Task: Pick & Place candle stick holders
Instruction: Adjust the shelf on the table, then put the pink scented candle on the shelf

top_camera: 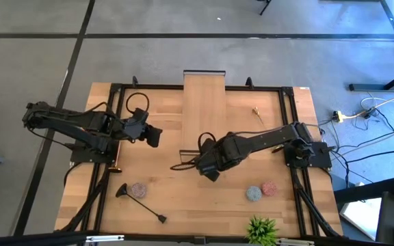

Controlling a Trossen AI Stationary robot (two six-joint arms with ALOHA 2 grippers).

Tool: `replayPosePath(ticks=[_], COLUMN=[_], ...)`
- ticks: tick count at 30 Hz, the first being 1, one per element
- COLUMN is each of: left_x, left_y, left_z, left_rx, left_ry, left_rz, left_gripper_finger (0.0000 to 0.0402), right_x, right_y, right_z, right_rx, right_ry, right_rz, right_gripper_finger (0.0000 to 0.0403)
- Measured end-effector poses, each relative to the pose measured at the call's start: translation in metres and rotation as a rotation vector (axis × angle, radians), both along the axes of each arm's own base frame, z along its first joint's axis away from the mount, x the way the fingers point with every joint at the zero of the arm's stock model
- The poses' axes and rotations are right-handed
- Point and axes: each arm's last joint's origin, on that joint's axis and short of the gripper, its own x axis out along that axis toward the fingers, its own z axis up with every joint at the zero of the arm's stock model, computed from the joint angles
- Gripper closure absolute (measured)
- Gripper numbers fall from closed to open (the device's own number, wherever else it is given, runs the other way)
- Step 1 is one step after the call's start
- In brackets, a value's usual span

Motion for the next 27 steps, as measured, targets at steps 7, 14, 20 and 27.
replayPosePath(ticks=[7, 14, 20, 27], left_x=[0.0, 0.0, 0.0, -0.002], left_y=[0.0, -0.001, -0.001, -0.001], left_z=[0.0, -0.001, -0.001, 0.005], left_rx=[0.001, -0.013, -0.014, 0.006], left_ry=[0.004, 0.01, 0.015, -0.019], left_rz=[-0.004, -0.025, -0.037, -0.088], left_gripper_finger=[0.04, 0.04, 0.04, 0.04], right_x=[-0.001, -0.002, -0.007, -0.005], right_y=[-0.002, 0.005, 0.017, 0.03], right_z=[0.0, 0.0, 0.01, 0.063], right_rx=[-0.013, 0.038, 0.077, 0.154], right_ry=[0.006, 0.011, 0.0, -0.216], right_rz=[-0.02, 0.005, 0.047, 0.164], right_gripper_finger=[0.0403, 0.0403, 0.0403, 0.0402])
